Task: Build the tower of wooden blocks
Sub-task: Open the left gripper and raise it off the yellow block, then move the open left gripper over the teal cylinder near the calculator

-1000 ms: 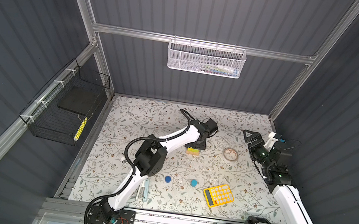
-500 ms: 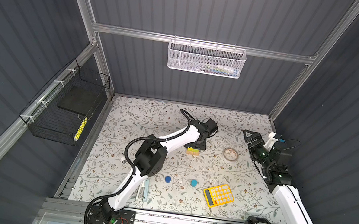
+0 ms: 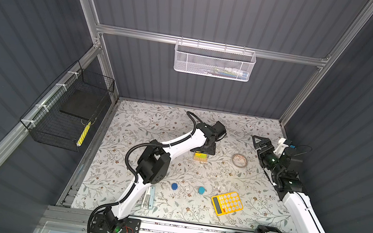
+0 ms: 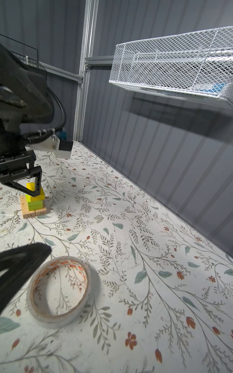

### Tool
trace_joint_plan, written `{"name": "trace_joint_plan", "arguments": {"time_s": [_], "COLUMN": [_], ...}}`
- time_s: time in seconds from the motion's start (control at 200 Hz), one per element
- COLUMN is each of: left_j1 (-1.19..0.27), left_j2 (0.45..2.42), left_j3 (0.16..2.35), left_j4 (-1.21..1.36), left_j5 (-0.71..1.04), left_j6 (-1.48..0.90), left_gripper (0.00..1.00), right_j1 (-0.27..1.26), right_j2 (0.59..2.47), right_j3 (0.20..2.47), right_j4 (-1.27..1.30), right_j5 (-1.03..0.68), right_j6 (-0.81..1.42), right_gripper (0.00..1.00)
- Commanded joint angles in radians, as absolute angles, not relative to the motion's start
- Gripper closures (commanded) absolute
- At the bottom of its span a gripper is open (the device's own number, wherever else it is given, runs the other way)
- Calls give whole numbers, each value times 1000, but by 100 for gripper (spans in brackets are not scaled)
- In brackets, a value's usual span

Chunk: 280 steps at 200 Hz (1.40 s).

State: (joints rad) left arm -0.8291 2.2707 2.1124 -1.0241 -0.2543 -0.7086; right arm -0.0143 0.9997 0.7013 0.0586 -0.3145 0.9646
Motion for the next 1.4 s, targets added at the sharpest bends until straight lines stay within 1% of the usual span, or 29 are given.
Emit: {"name": "trace_joint_plan", "arguments": {"time_s": [0.0, 0.14, 0.34, 0.465, 0.63, 0.775, 1.03, 1.05, 1.216, 1.396], "left_j1": [-823, -823, -825, -832, -881, -955, -991, -994, -1028, -1089], "left_j2": [2180, 2110, 1964, 1887, 1829, 1776, 1648, 1638, 1609, 1656], "left_j3": [2084, 2021, 1866, 1779, 1705, 1618, 1422, 1380, 1324, 1347], "left_j4": [-1020, -983, -930, -914, -930, -920, -800, -791, -755, -777], "left_j5": [-273, -272, -278, -283, -279, -318, -197, -189, -166, -175], "left_j6": [-681, -662, -629, -602, -533, -494, -487, -488, -478, -446], "left_gripper": [17, 16, 16, 20, 20, 20, 21, 21, 22, 22], "right_j1": [-18, -18, -18, -18, -18, -18, -18, -18, -18, -18], "right_j2": [1009, 1025, 1044, 1039, 1005, 972, 944, 943, 928, 910], "right_j3": [704, 712, 723, 731, 743, 743, 738, 738, 733, 727], "right_j4": [52, 33, 3, -22, -101, -135, -158, -159, -167, -174], "right_j5": [-313, -297, -272, -254, -187, -146, -130, -130, -115, -96], "right_j6": [950, 947, 945, 943, 918, 911, 921, 921, 925, 931], "right_gripper": [1, 1, 1, 1, 1, 1, 1, 1, 1, 1]}}
